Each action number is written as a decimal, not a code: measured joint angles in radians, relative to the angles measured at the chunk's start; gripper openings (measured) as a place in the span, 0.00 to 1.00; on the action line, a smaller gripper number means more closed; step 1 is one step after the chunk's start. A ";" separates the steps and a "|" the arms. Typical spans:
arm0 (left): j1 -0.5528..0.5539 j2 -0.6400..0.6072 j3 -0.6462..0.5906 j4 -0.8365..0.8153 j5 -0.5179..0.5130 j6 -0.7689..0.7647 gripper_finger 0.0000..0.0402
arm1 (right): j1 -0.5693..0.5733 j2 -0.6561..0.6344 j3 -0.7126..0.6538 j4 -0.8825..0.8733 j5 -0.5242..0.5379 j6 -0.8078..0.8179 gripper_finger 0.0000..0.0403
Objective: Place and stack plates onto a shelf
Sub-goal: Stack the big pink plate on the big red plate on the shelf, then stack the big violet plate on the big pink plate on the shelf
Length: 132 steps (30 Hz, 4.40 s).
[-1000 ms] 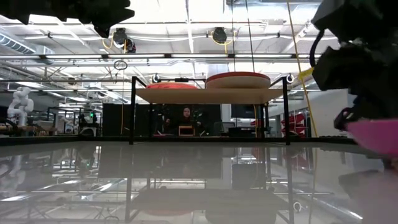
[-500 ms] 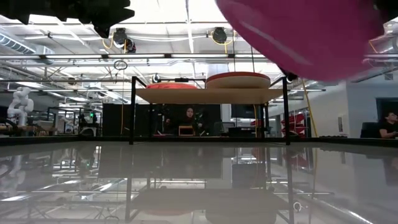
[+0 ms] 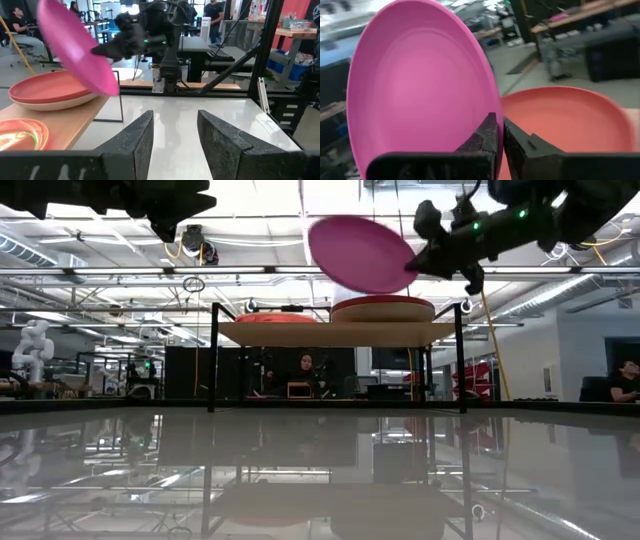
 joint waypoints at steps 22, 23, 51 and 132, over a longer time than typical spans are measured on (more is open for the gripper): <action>0.000 0.000 0.000 -0.002 0.000 0.003 0.40 | -0.230 0.008 0.001 -0.020 -0.090 0.022 0.08; 0.000 0.000 0.000 -0.002 0.000 0.003 0.40 | -0.230 0.008 0.001 -0.021 -0.090 0.010 0.10; -0.078 0.121 0.075 -0.169 -0.010 -0.148 0.40 | -0.087 0.008 0.000 0.228 -0.647 -0.309 0.47; -0.384 0.666 0.114 -0.652 0.454 -0.432 0.39 | 0.003 0.008 0.000 0.017 -0.636 -0.384 0.46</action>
